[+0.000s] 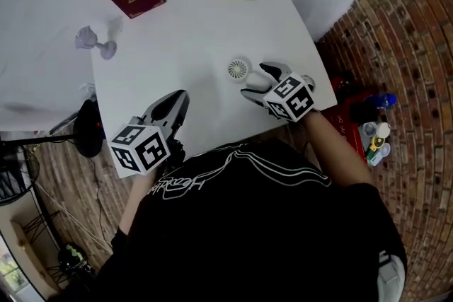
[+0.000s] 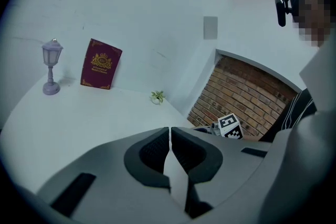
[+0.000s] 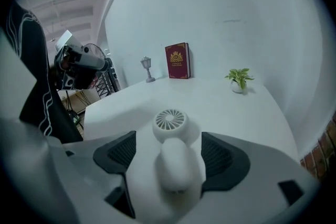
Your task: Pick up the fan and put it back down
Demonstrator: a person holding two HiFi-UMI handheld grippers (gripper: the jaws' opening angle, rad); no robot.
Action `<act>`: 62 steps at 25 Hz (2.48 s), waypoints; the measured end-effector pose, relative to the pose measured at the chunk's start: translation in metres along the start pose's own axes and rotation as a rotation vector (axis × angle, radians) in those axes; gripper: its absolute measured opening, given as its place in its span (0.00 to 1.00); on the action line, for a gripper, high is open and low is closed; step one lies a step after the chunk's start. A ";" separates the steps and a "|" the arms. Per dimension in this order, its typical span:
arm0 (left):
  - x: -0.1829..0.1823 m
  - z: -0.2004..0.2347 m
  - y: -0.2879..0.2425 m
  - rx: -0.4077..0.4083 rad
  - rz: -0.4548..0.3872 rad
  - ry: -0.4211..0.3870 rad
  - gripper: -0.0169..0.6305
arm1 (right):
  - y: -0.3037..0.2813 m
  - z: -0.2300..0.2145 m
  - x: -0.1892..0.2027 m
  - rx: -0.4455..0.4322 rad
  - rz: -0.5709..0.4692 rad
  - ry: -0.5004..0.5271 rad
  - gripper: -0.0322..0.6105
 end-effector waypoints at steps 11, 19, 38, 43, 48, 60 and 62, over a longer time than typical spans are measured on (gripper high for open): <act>0.012 0.021 0.002 -0.051 0.009 0.070 0.09 | -0.031 -0.008 0.011 -0.009 0.115 0.039 0.60; 0.007 0.019 -0.002 -0.035 -0.006 0.073 0.09 | -0.038 -0.010 0.013 0.031 0.159 0.050 0.47; 0.002 0.017 -0.003 -0.030 0.002 0.053 0.09 | -0.038 -0.018 0.011 0.062 0.162 0.043 0.40; -0.001 0.015 -0.004 -0.013 0.028 0.038 0.09 | -0.035 -0.018 0.012 0.087 0.145 0.028 0.35; 0.001 0.018 0.004 -0.007 0.064 0.027 0.09 | -0.030 -0.017 0.012 0.128 0.110 -0.001 0.35; 0.013 0.024 0.032 0.020 0.066 0.047 0.09 | 0.001 0.019 -0.016 0.196 -0.024 -0.036 0.35; 0.016 0.025 0.038 0.026 0.058 0.048 0.09 | 0.010 0.031 -0.024 0.200 -0.060 -0.036 0.35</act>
Point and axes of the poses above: the fingertips, and each gripper's own axes: y backward along the fingers, z to its left, x out of its underside, the point moved 4 cm from there along y, backward along the fingers, and after that the axes turned 12 degrees about -x, right-handed, at the moved point
